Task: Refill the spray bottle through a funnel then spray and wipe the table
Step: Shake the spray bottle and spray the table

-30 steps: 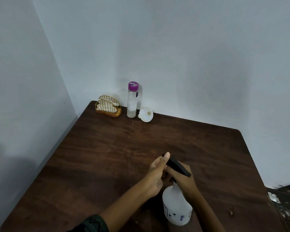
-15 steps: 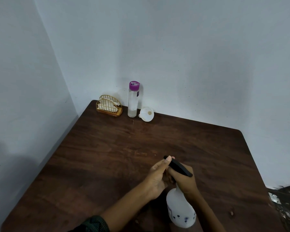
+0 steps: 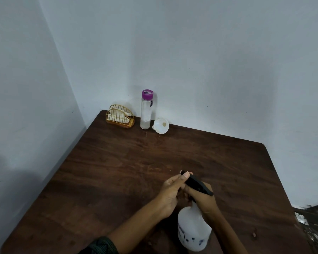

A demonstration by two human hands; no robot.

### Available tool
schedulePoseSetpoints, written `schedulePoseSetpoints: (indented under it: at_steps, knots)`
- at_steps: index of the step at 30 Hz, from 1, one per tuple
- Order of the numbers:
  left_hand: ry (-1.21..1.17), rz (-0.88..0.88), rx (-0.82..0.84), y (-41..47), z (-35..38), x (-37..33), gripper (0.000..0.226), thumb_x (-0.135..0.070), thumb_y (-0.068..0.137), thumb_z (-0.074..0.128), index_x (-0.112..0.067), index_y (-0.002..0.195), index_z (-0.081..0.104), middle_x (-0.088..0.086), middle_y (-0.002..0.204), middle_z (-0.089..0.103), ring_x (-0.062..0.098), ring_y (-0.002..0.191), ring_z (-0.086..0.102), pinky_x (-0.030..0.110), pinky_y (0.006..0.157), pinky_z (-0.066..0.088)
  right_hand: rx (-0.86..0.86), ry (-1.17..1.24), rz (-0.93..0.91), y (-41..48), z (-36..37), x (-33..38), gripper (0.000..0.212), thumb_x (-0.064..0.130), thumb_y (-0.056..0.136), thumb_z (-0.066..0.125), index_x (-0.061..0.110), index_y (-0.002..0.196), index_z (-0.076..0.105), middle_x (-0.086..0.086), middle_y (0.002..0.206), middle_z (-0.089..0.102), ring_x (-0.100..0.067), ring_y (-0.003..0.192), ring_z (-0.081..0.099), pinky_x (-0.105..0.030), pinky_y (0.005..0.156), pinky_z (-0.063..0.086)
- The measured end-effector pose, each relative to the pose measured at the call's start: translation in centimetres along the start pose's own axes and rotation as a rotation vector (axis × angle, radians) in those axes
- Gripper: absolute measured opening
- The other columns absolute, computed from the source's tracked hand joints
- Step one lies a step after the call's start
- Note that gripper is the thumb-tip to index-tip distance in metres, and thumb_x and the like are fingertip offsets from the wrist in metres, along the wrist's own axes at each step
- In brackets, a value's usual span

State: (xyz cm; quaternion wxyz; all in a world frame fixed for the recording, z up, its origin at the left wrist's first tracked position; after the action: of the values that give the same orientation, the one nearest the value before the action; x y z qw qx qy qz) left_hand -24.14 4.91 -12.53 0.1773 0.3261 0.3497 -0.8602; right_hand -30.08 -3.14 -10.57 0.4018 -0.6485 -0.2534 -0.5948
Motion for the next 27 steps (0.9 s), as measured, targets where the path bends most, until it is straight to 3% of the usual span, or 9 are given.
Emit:
schedulePoseSetpoints:
  at_steps: [4,7,10,15,17,22,24,27]
  knots:
    - [0.003,-0.007,-0.008,0.3,-0.2,0.1,0.018,-0.028,0.086,0.064,-0.016,0.095,0.074,0.005,0.093,0.072,0.017,0.087,0.065,0.029,0.075,0.048,0.071,-0.013,0.003,0.1,0.0,0.3,0.018,-0.006,0.079,0.067,0.004,0.093,0.071,-0.009,0.067,0.069,-0.016,0.061,0.065,-0.021,0.055,0.051]
    - [-0.013,-0.017,0.0,0.3,0.0,0.2,0.018,-0.027,0.086,0.064,-0.016,0.096,0.074,0.006,0.089,0.071,0.016,0.08,0.065,0.028,0.069,0.05,-0.014,-0.042,-0.026,0.2,0.0,0.3,0.008,-0.008,0.08,0.065,-0.002,0.076,0.068,-0.004,0.051,0.061,-0.011,0.047,0.058,-0.021,0.046,0.045]
    - [-0.03,-0.04,-0.008,0.2,0.0,0.4,0.024,-0.028,0.086,0.063,-0.014,0.103,0.072,0.006,0.086,0.069,0.016,0.075,0.064,0.026,0.06,0.052,-0.078,-0.087,-0.049,0.4,-0.2,0.0,0.025,-0.011,0.082,0.061,0.002,0.061,0.062,-0.001,0.043,0.055,-0.009,0.041,0.052,-0.02,0.043,0.041]
    - [-0.062,-0.066,0.012,0.2,-0.3,0.7,0.022,-0.028,0.088,0.061,-0.016,0.104,0.071,0.006,0.096,0.071,0.017,0.086,0.066,0.026,0.068,0.055,0.114,-0.126,-0.031,0.3,-0.2,0.6,0.012,-0.009,0.08,0.064,-0.002,0.088,0.069,-0.004,0.064,0.069,-0.011,0.059,0.065,-0.018,0.054,0.049]
    - [-0.069,-0.069,0.034,0.3,-0.2,0.8,0.023,-0.027,0.088,0.062,-0.016,0.105,0.071,0.006,0.098,0.071,0.018,0.092,0.065,0.028,0.074,0.054,0.117,-0.107,-0.008,0.2,-0.3,0.5,0.011,-0.008,0.079,0.066,-0.004,0.089,0.069,-0.006,0.065,0.068,-0.013,0.06,0.066,-0.02,0.054,0.05]
    - [-0.05,-0.067,0.05,0.5,0.3,1.2,0.021,-0.031,0.084,0.064,-0.02,0.098,0.075,0.007,0.095,0.068,0.018,0.081,0.062,0.028,0.066,0.05,-0.05,-0.071,-0.035,0.3,-0.7,-0.2,0.015,-0.009,0.083,0.062,-0.002,0.071,0.066,0.0,0.045,0.056,-0.007,0.042,0.053,-0.018,0.043,0.042]
    - [-0.033,-0.063,0.063,0.4,0.4,1.1,0.021,-0.032,0.083,0.064,-0.02,0.097,0.075,0.009,0.098,0.068,0.02,0.084,0.063,0.031,0.071,0.05,-0.005,-0.072,-0.034,0.3,-0.7,-0.1,0.008,-0.006,0.083,0.064,-0.003,0.076,0.068,-0.003,0.049,0.06,-0.01,0.046,0.058,-0.02,0.046,0.045]
    - [0.054,-0.035,0.128,0.5,-0.2,1.1,0.037,-0.034,0.083,0.061,-0.018,0.116,0.066,0.007,0.114,0.068,0.018,0.102,0.065,0.029,0.083,0.052,0.058,-0.06,-0.027,0.4,-1.2,0.1,0.009,-0.002,0.082,0.065,0.003,0.088,0.071,-0.008,0.066,0.07,-0.017,0.06,0.066,-0.024,0.053,0.051]
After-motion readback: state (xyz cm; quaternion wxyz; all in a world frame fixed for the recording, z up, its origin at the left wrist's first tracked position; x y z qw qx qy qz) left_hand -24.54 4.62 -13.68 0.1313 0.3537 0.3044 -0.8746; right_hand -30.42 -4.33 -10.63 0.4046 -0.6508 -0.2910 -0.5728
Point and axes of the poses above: each hand's wrist, its own y-axis towards the middle knuckle, its own z-axis out of the palm, x = y × z, the point moved 5 cm from there along y, towards the middle knuckle
